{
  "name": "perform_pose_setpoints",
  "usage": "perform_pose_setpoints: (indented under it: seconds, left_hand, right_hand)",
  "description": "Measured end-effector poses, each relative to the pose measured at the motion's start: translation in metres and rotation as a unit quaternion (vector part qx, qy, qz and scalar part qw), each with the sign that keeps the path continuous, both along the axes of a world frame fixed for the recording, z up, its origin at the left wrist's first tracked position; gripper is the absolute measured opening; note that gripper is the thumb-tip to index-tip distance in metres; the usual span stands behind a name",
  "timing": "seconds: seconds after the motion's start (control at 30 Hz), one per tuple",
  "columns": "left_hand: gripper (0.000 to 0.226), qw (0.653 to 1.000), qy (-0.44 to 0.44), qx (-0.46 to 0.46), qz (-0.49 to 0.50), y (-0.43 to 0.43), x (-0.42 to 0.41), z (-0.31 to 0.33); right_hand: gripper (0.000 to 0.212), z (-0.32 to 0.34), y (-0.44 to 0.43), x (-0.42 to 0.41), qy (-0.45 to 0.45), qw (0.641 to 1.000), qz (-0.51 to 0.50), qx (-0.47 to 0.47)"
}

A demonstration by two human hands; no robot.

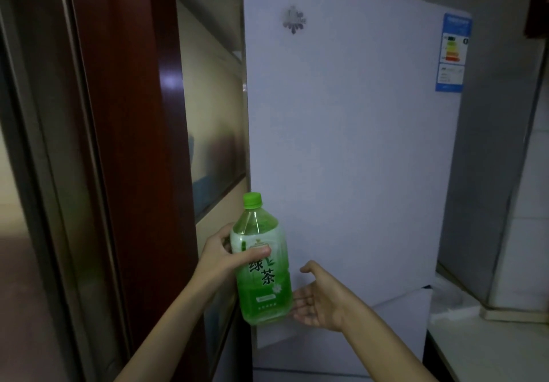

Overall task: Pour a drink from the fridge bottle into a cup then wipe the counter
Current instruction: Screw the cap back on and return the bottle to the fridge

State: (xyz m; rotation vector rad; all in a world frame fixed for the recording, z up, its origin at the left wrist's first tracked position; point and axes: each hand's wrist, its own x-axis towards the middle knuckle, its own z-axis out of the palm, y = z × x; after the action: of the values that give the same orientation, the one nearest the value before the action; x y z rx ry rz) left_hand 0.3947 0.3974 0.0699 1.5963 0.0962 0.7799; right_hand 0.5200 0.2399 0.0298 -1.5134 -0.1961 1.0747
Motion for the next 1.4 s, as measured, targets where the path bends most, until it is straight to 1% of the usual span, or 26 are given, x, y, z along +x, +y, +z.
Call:
perform_pose_setpoints:
  seconds: [0.23,0.43,0.6,0.7,0.83,1.07,1.13,1.23,1.33,1.4]
  left_hand:
    - [0.069,1.000,-0.021,-0.018,0.015,-0.029,-0.022,-0.003]
    - [0.069,0.998,-0.033,-0.036,0.029,-0.069,-0.043,-0.006]
    - [0.069,0.999,-0.020,-0.031,-0.001,-0.113,-0.066,-0.007]
    - [0.064,0.999,-0.020,-0.025,-0.012,-0.143,-0.077,-0.012]
    - [0.068,0.999,-0.019,-0.015,-0.025,-0.182,-0.085,-0.012]
    - [0.054,0.998,-0.025,0.018,-0.062,-0.257,-0.095,-0.010]
    - [0.058,0.997,-0.022,0.023,-0.074,-0.273,-0.096,-0.012]
    - [0.073,0.995,-0.016,0.025,-0.094,-0.294,-0.093,-0.011]
    - [0.091,0.995,-0.015,0.014,-0.101,-0.309,-0.084,-0.012]
    - [0.096,0.994,-0.012,0.015,-0.109,-0.318,-0.074,-0.012]
  right_hand:
    - [0.057,0.006,-0.032,-0.013,0.000,1.000,0.028,0.002]
    - [0.058,0.011,-0.081,-0.035,-0.010,0.999,0.039,0.005]
    - [0.060,0.008,-0.127,-0.060,-0.011,0.999,0.047,-0.002]
    - [0.059,0.000,-0.160,-0.075,0.000,0.999,0.040,0.001]
    - [0.060,-0.002,-0.206,-0.088,0.006,1.000,0.023,0.011]
    - [0.052,-0.009,-0.279,-0.110,0.015,0.999,-0.016,0.025]
    - [0.051,-0.011,-0.297,-0.114,0.014,0.999,-0.022,0.021]
    - [0.051,-0.012,-0.319,-0.115,0.010,0.999,-0.039,0.018]
    - [0.056,-0.015,-0.339,-0.112,0.010,0.998,-0.058,0.021]
    - [0.060,-0.015,-0.353,-0.108,0.006,0.997,-0.068,0.022]
